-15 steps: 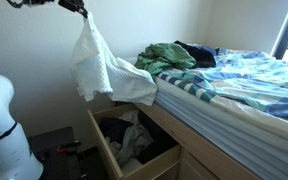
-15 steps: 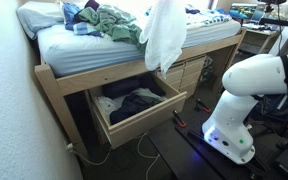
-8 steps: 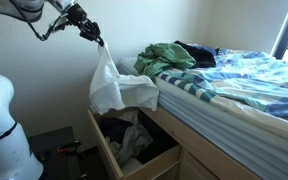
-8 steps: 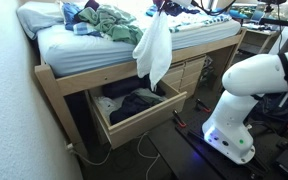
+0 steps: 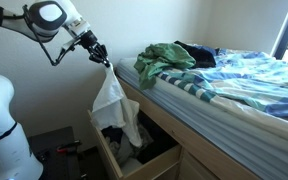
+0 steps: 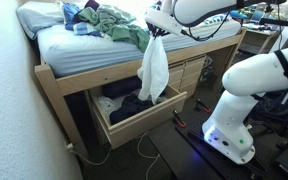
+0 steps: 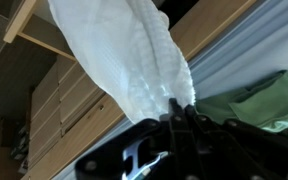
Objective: Put the white towel in the top right drawer
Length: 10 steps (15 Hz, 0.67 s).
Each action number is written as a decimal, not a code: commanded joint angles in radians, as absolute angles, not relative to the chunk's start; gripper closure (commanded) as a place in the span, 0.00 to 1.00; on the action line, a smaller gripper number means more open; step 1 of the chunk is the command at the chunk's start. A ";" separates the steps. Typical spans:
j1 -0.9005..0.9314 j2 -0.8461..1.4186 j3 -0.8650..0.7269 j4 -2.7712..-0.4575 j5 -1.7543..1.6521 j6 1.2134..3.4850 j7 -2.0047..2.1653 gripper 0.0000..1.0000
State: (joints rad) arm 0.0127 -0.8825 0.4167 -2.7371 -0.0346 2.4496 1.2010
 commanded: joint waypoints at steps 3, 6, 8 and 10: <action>0.032 -0.762 0.419 -2.773 0.014 2.558 1.214 0.99; 0.023 -0.713 0.434 -2.778 0.005 2.587 1.238 0.99; 0.016 -0.675 0.445 -2.778 0.001 2.604 1.268 0.99; 0.019 -0.625 0.463 -2.779 -0.004 2.604 1.296 0.99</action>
State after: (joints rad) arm 0.0255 -0.6948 0.4371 -2.7796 -0.0087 2.5643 1.2483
